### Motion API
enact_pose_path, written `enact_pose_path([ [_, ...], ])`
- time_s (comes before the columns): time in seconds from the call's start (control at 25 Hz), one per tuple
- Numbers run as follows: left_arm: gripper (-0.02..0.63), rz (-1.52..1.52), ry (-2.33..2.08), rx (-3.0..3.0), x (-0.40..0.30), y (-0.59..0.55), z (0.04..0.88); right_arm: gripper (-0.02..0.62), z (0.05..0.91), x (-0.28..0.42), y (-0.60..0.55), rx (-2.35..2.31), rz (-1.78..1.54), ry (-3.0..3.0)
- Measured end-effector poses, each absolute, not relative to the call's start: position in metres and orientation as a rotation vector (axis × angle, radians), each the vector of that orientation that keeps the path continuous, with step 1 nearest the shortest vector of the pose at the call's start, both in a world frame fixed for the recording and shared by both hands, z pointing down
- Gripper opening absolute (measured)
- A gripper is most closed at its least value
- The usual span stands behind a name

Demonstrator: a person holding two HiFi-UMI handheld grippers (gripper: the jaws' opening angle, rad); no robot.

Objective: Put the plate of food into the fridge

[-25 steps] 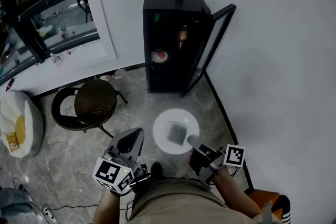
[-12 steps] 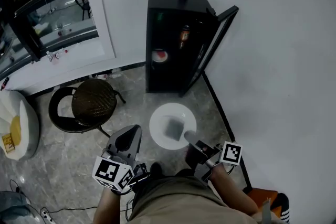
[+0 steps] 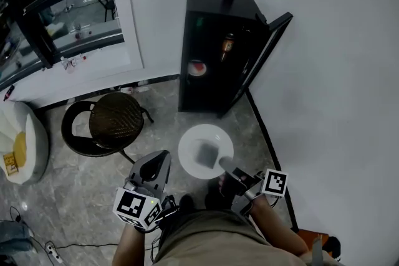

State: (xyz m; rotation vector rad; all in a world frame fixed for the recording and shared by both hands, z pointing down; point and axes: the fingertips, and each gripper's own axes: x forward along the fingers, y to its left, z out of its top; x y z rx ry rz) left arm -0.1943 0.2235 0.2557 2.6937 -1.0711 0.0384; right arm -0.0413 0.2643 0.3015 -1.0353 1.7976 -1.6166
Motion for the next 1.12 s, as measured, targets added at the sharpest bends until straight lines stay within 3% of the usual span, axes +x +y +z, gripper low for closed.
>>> enact_pose_path([
  [0.36, 0.009, 0.085, -1.147, 2.657, -0.186, 0.211, 0.26, 0.031, 0.309, -0.024, 0.252, -1.008, -1.645, 1.791],
  [1.12, 0.011, 0.251, -1.138, 2.669, -0.099, 0.161, 0.261, 0.031, 0.315, 0.059, 0.2, -0.938, -1.67, 1.751],
])
